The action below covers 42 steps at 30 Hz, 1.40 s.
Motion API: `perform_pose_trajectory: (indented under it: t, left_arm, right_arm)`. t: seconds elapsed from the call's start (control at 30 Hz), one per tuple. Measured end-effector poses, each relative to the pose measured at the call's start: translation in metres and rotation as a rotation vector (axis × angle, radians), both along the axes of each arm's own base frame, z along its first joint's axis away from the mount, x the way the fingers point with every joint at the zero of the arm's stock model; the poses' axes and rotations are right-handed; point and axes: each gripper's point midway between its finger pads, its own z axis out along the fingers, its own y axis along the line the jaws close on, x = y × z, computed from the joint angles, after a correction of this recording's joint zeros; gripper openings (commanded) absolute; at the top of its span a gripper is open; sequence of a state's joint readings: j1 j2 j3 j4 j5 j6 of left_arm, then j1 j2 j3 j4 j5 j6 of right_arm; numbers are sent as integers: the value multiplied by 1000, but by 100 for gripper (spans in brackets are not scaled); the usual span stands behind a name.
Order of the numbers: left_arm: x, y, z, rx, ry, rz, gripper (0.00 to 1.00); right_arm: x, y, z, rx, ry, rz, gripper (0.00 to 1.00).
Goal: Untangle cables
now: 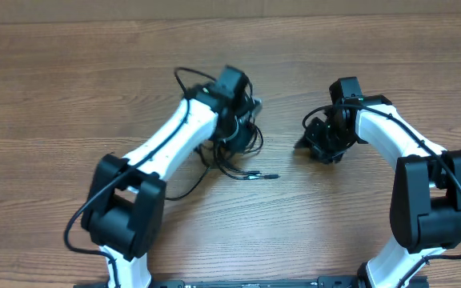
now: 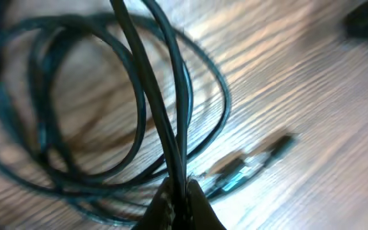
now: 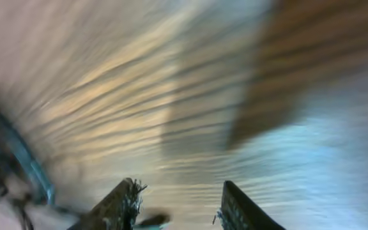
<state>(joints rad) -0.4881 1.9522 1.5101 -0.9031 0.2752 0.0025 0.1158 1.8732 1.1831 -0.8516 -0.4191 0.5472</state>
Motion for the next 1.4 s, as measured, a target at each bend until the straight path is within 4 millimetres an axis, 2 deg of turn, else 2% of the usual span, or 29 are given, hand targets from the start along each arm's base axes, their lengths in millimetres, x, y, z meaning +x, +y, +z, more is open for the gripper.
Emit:
perform_pose_trajectory:
  t: [0.17,0.4,0.7,1.23,1.4]
  left_arm:
    - [10,4,30,-109,20,21,4]
    - [21,19,45,-271,74,70,4]
    - [36,51,58,-403,98,142,4]
    - [16,55,76,-548,112,-11,4]
    - [17,58,79,-571,93,-31,4]
  right_arm:
    - [11,25,15,159,-84,77,43]
    - [12,39,26,263,-109,109,45]
    - [12,48,30,289,-112,113,44]
    - [25,109,29,224,-187,94,45]
    - [26,119,28,199,-199,74,45]
